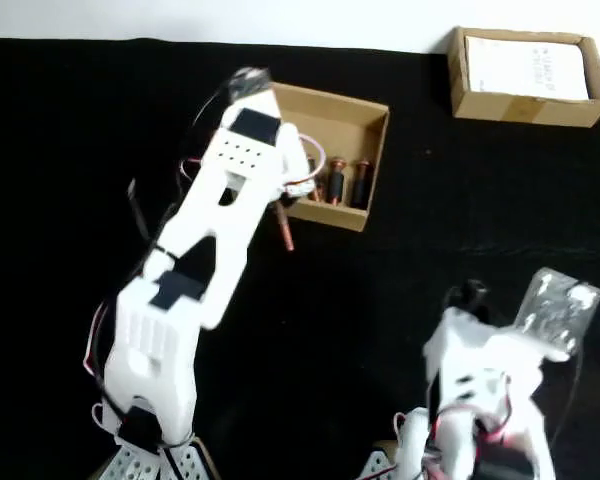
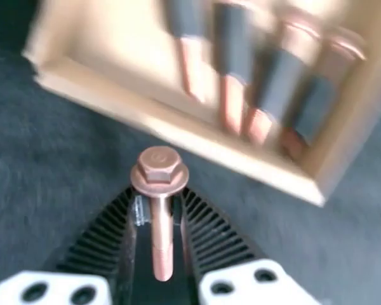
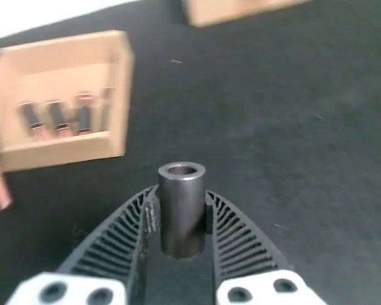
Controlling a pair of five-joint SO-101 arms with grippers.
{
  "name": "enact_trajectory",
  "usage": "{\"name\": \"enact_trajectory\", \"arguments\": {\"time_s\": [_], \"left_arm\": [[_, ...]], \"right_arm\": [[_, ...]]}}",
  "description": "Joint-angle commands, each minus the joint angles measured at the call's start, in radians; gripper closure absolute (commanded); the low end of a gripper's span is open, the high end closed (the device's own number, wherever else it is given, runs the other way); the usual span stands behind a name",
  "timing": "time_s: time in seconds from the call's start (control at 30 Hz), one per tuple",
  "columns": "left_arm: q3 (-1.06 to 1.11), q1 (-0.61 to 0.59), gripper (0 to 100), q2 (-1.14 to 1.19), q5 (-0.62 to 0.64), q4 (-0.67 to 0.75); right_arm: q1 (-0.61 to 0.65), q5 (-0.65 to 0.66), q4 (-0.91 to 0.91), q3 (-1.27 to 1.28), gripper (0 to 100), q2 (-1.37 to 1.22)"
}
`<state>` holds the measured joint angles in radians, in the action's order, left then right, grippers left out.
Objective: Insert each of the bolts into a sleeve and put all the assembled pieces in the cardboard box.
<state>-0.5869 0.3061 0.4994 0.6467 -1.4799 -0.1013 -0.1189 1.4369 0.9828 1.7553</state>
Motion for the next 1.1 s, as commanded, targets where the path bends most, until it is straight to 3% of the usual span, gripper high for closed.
{"name": "enact_trajectory", "arguments": {"time_s": [0.0,0.17,0.5,0.7,0.83,0.93,1.07], "left_arm": [[-0.015,0.079,99,-0.214,-0.089,-0.061],[-0.012,0.137,99,-0.397,-0.181,-0.140],[-0.010,0.194,99,-0.647,-0.336,-0.138],[-0.010,0.282,99,-0.731,-0.486,-0.141],[-0.008,0.289,99,-0.750,-0.500,-0.138],[0.013,0.271,99,-0.750,-0.493,-0.060],[0.159,0.186,99,-0.759,-0.376,0.215]], "right_arm": [[0.124,0.000,0.031,-0.028,99.1,0.090],[0.139,0.000,-0.044,0.044,99.1,0.077],[0.145,0.008,-0.499,0.277,99.1,0.077],[0.291,0.008,-0.740,0.418,99.1,0.077],[0.360,0.008,-0.846,0.478,99.1,0.077],[0.374,0.008,-0.911,0.530,99.1,0.077],[0.374,0.006,-0.969,0.559,99.1,0.077]]}}
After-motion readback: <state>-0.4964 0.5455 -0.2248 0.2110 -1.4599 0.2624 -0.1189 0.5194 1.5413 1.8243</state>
